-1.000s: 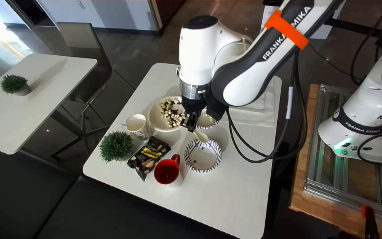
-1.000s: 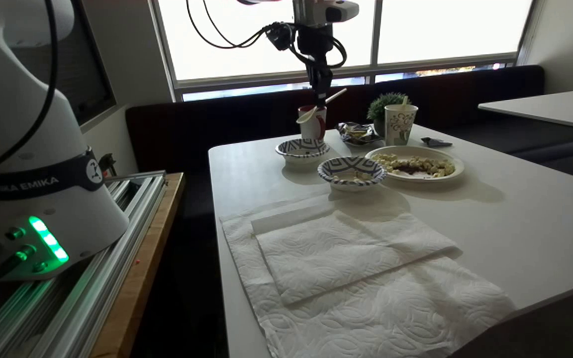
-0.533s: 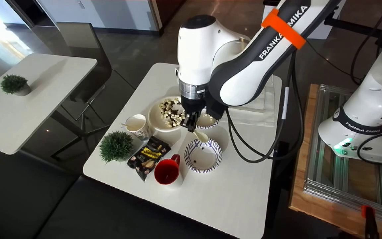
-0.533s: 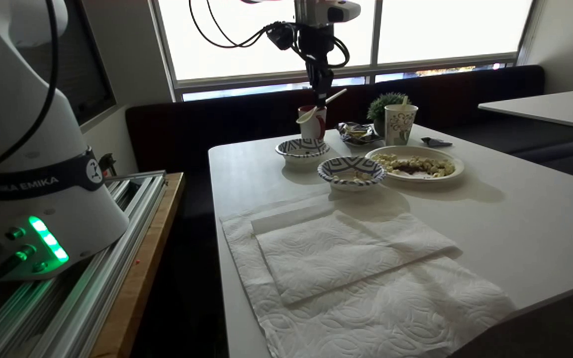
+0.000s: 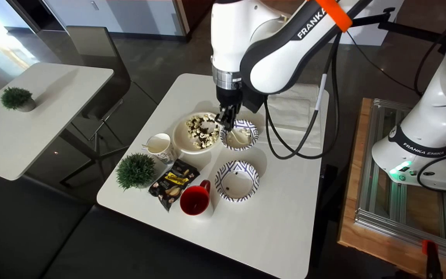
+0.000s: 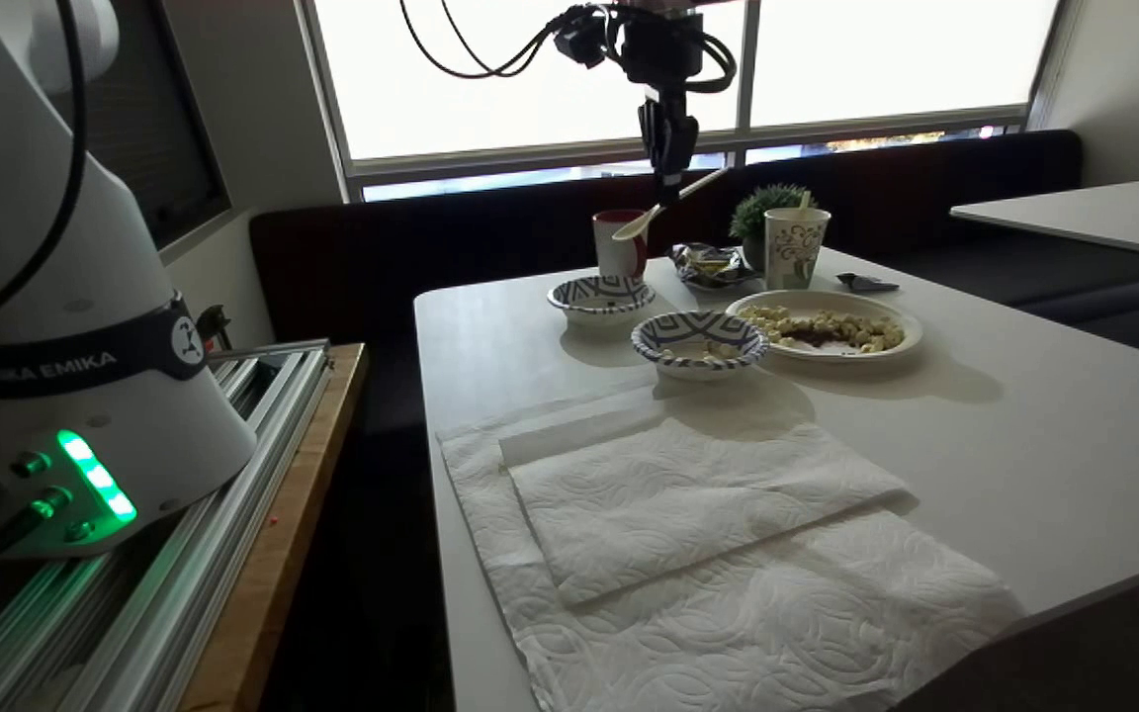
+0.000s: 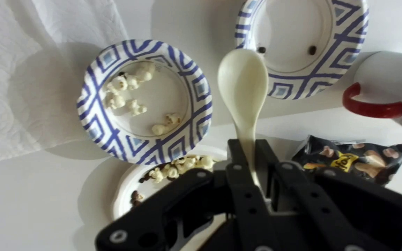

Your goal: Empty the spoon into the bowl on the left then place the spoon back

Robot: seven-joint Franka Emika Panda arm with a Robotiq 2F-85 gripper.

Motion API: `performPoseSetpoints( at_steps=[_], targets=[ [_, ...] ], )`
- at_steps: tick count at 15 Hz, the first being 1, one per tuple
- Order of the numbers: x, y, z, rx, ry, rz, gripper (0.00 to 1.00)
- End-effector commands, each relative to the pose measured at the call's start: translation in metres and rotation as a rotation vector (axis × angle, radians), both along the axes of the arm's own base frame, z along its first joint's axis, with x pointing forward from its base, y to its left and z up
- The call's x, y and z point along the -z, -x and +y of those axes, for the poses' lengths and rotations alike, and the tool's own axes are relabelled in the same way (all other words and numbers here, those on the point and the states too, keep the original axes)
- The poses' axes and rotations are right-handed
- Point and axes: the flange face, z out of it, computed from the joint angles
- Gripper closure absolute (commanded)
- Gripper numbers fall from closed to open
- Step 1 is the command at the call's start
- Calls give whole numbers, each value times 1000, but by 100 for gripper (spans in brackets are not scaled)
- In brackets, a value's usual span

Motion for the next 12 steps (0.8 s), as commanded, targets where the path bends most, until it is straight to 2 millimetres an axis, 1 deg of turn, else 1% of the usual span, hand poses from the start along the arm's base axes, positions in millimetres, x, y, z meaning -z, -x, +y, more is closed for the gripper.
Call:
performPoseSetpoints(
  at_steps=[1,4,6,9,12],
  targets=[
    [-18,-3,-46,36,11,27,97],
    [-16,-14,-83,64,19,35,97],
    [-9,-22,-100,75,19,39,97],
    [2,-33,-119,102,19,51,97],
    [14,-43,-133,118,9,83,97]
  ],
)
